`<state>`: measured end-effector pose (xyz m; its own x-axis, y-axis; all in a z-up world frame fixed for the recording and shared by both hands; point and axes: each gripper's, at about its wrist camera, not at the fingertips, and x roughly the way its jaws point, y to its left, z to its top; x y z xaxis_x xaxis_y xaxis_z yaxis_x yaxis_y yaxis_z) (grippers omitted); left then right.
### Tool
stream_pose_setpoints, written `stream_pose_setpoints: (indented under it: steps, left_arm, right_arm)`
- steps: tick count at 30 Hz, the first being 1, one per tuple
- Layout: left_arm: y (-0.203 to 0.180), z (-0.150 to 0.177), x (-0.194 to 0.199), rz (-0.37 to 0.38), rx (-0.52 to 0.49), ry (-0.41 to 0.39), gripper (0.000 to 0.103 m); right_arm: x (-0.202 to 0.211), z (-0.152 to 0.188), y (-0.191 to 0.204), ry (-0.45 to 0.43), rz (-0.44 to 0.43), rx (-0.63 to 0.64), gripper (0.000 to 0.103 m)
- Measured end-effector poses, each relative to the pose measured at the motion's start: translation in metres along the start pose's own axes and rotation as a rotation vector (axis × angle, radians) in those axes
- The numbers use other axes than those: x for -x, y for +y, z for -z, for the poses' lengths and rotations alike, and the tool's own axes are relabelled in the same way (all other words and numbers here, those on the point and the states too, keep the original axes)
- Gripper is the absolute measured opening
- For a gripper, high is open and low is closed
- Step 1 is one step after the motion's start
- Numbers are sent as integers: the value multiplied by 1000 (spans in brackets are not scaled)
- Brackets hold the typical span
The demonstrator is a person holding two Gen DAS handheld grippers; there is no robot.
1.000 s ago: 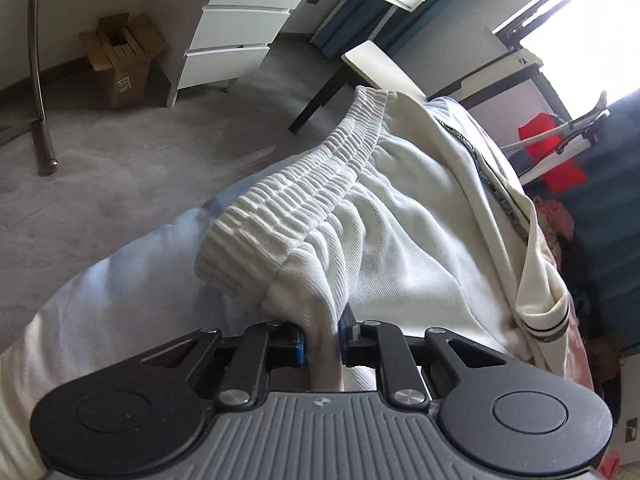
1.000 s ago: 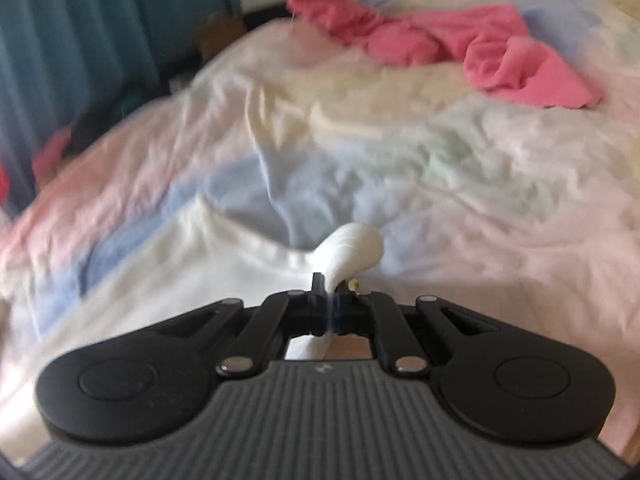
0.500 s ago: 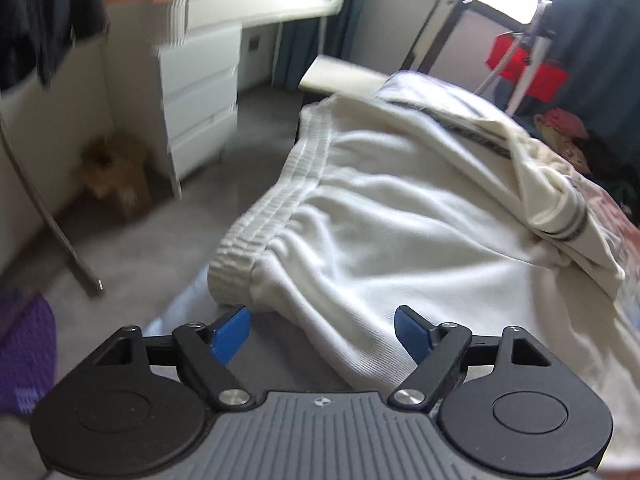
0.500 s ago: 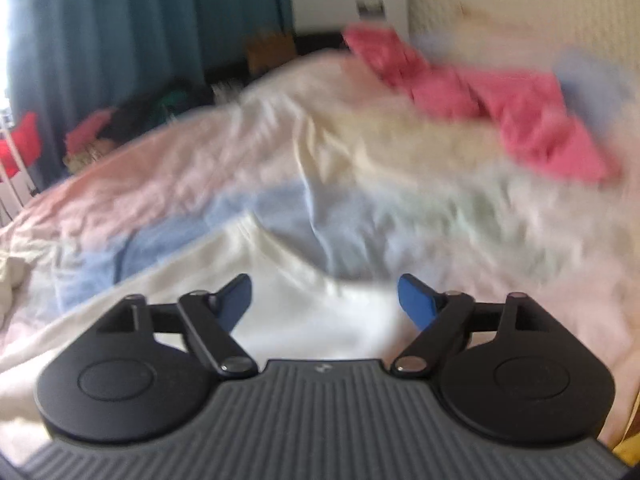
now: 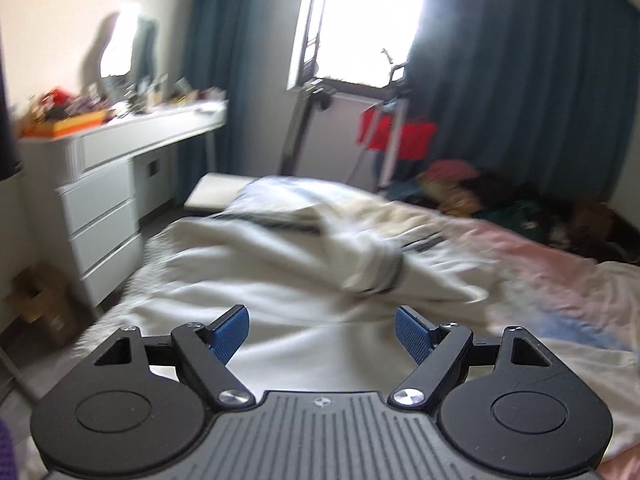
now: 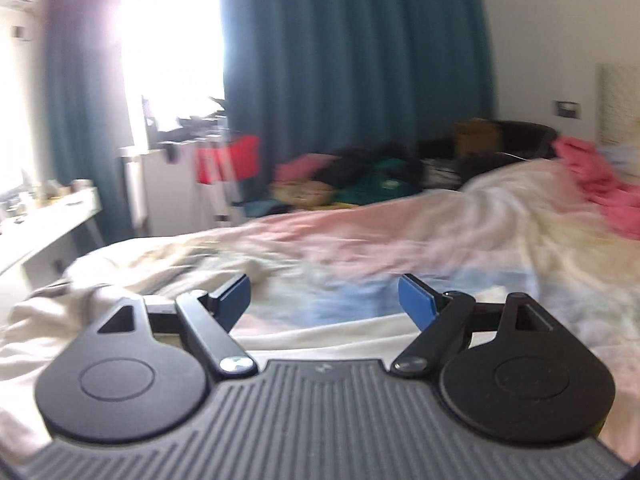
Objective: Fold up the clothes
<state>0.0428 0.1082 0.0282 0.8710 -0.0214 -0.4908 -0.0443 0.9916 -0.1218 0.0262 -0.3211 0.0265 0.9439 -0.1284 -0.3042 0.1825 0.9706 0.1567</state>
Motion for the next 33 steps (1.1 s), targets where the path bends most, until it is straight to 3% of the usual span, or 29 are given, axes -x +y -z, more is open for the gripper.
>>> stream_pose_setpoints:
  steps: [4, 12, 18, 24, 33]
  left_arm:
    - [-47, 10, -6, 102, -65, 19, 82]
    - [-92, 32, -27, 148, -121, -43, 82]
    - [-84, 49, -54, 171, -127, -29, 82]
    - [-70, 64, -71, 104, -165, -36, 82]
    - [-58, 61, -66, 88, -112, -30, 82]
  right_arm:
    - [5, 4, 19, -10, -98, 16, 82]
    - [-2, 20, 35, -47, -178, -2, 82]
    - [-11, 40, 48, -76, -192, 24, 82]
    - [-18, 55, 63, -70, -194, 62, 82]
    - [-22, 61, 66, -56, -199, 60, 82]
